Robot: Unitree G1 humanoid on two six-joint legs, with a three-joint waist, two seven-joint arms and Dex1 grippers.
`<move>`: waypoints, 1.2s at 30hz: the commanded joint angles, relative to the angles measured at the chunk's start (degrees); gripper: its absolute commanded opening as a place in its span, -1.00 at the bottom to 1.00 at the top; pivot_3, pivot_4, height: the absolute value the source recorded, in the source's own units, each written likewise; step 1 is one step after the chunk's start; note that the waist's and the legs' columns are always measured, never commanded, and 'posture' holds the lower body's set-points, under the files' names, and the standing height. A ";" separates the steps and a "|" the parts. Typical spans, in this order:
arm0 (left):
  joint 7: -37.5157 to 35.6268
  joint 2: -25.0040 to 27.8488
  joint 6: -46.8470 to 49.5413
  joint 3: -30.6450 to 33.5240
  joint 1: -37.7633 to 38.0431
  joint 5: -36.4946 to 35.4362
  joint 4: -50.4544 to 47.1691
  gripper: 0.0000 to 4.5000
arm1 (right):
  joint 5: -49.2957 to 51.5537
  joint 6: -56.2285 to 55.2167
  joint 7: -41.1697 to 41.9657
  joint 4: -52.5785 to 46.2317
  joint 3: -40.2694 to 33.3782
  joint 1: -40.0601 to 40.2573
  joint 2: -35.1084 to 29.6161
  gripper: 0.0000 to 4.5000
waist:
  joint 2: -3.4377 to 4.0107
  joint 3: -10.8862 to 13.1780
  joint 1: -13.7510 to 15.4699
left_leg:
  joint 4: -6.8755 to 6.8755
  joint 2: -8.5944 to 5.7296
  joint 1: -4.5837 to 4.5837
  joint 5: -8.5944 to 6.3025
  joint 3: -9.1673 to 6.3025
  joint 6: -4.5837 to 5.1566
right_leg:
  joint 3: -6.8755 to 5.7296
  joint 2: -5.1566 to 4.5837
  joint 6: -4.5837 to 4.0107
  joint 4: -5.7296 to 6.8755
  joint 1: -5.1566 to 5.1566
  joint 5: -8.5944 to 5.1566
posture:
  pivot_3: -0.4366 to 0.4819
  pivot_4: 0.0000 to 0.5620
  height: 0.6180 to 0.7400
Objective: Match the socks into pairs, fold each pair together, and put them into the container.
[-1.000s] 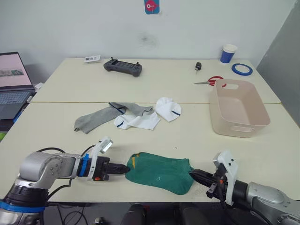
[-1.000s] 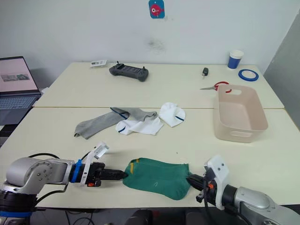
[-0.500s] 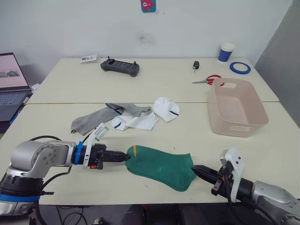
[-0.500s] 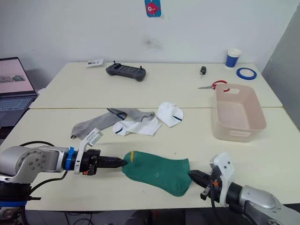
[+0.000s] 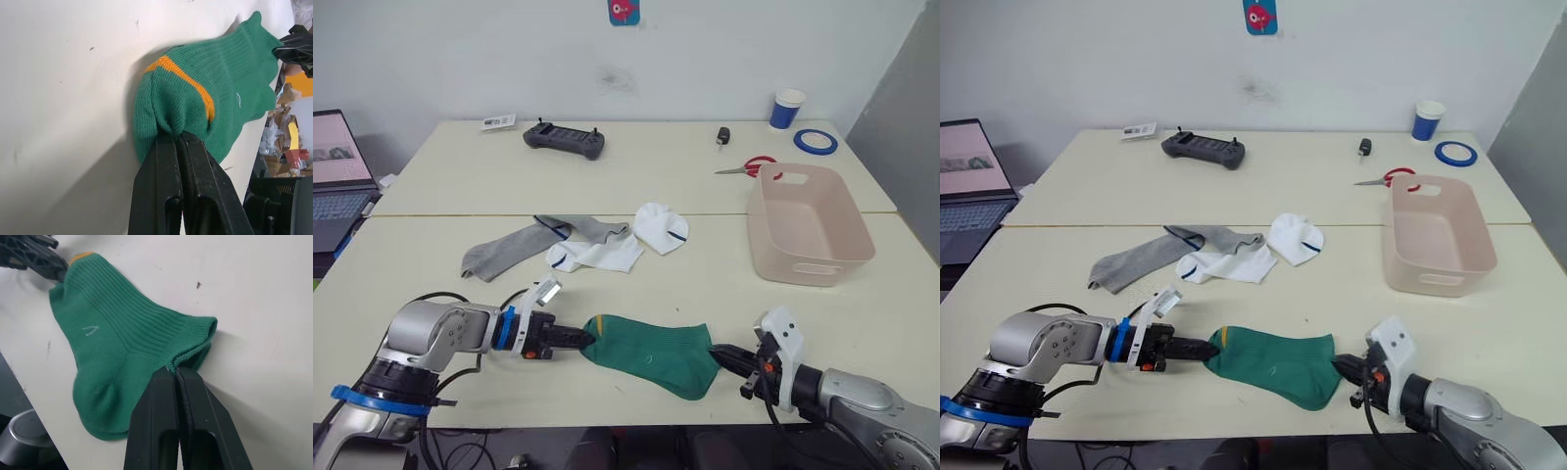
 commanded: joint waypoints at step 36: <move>-0.50 -2.97 -25.37 -1.81 8.22 8.58 -21.99 -0.98 | -18.26 -12.91 3.73 1.80 19.20 -13.25 3.31 -0.65 | -0.09 -0.05 -0.11 | 0.02 0.03 0.04 0.14 0.30 -0.22 | 0.17 0.00 0.04 0.04 0.00 -0.02 | -0.05 -0.47 1.00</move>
